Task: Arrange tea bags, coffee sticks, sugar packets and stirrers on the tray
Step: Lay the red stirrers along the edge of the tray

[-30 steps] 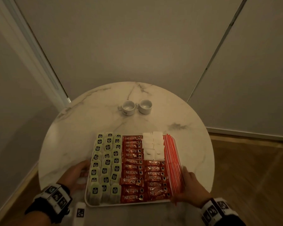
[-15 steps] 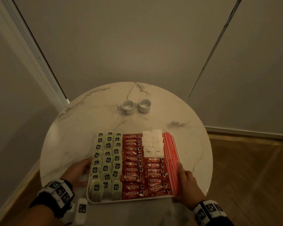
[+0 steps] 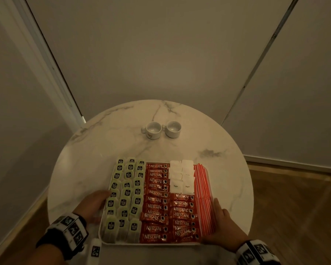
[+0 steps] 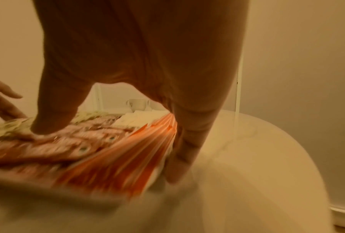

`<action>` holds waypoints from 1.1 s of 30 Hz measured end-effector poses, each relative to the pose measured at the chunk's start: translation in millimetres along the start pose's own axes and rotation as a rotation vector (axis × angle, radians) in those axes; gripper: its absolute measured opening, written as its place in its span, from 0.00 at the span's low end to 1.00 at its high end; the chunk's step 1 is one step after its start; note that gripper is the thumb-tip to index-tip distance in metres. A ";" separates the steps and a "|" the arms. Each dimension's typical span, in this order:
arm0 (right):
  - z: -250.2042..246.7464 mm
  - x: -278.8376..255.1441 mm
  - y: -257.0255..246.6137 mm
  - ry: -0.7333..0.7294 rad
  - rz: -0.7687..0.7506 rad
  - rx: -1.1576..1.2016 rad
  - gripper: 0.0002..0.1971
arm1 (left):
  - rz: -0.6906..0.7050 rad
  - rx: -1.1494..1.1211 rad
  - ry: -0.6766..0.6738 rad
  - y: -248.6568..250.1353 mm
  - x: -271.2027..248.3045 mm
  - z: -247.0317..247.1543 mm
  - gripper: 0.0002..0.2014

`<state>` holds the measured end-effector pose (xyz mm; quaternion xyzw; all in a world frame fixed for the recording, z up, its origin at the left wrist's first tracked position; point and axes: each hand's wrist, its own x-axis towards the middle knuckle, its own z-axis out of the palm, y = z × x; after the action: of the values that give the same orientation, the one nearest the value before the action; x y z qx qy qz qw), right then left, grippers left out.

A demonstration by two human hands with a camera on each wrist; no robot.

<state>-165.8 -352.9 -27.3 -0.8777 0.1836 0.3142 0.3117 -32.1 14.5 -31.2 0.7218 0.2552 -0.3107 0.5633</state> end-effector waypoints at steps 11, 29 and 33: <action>-125.4 129.9 -120.7 0.480 -0.190 -0.086 0.52 | 0.587 0.675 0.316 160.0 52.4 55.4 0.31; -141.4 270.2 -201.9 0.320 -0.269 -0.321 0.34 | 0.541 1.062 0.150 218.1 182.3 133.7 0.47; -135.9 249.2 -192.0 0.292 -0.274 -0.305 0.35 | 0.546 1.162 0.115 213.6 165.6 128.9 0.45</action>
<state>176.2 -332.7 -27.8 -0.9674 0.0564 0.1627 0.1856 212.6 -158.0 -35.5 0.9637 -0.1177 -0.2047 0.1247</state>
